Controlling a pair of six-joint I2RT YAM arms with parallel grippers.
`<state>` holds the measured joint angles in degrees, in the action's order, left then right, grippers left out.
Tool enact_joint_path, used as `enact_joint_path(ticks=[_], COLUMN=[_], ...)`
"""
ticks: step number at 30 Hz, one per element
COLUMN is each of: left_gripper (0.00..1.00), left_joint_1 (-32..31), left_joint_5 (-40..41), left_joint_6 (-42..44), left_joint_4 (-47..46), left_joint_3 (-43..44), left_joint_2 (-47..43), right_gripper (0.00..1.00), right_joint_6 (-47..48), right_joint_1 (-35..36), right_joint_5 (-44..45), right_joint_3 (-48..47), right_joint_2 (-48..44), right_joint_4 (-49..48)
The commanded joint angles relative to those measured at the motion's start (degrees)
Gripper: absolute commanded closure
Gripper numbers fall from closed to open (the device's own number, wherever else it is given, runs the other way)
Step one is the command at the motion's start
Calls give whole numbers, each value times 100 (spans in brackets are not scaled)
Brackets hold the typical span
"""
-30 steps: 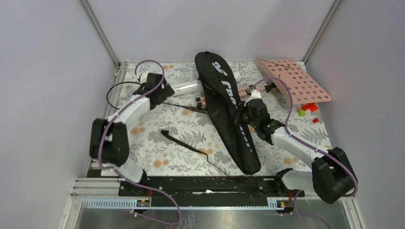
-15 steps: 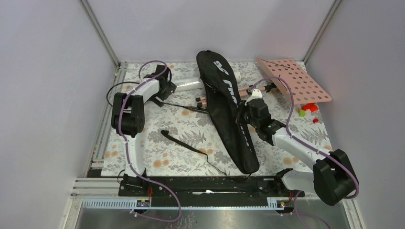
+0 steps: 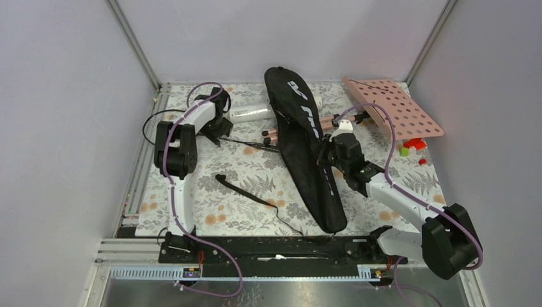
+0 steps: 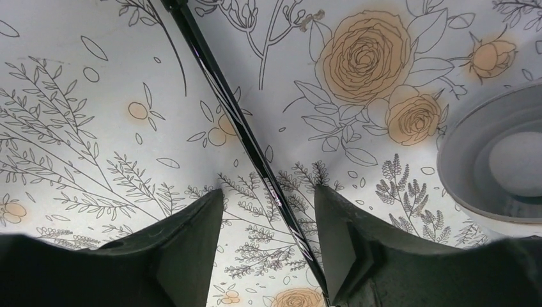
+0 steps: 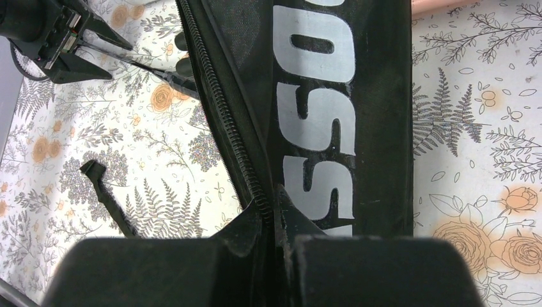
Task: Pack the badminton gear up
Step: Pick up the racket from the center of the board.
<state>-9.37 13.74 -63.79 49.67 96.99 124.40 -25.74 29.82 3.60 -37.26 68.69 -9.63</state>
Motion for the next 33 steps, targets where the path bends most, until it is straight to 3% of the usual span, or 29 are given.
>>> enact_joint_path(ticks=[1, 8, 15, 23, 26, 28, 33], left_gripper=[43, 47, 50, 74, 86, 99, 100], left_joint_1=[27, -13, -37, -74, -74, -74, -207], left_joint_5=[-29, -13, -297, -465, -347, -258, -148], left_joint_6=[250, 329, 368, 626, 813, 919, 1577], left_joint_4=[629, 828, 428, 385, 361, 350, -174], left_joint_3=[516, 679, 732, 264, -51, -387, -1462], left_joint_2=[242, 339, 220, 78, -113, -259, -984], right_gripper=[100, 100, 100, 100, 100, 100, 100], right_joint_6=[92, 194, 228, 223, 196, 185, 184], right_joint_1=[-47, -47, -47, -52, -52, -51, -47], right_joint_5=[172, 424, 578, 663, 596, 590, 572], right_joint_3=[40, 240, 343, 403, 431, 453, 451], right_joint_2=[-303, -659, -905, -1032, -1052, -1079, -1098], right_joint_4=[-399, -444, -391, -414, -433, -450, -444])
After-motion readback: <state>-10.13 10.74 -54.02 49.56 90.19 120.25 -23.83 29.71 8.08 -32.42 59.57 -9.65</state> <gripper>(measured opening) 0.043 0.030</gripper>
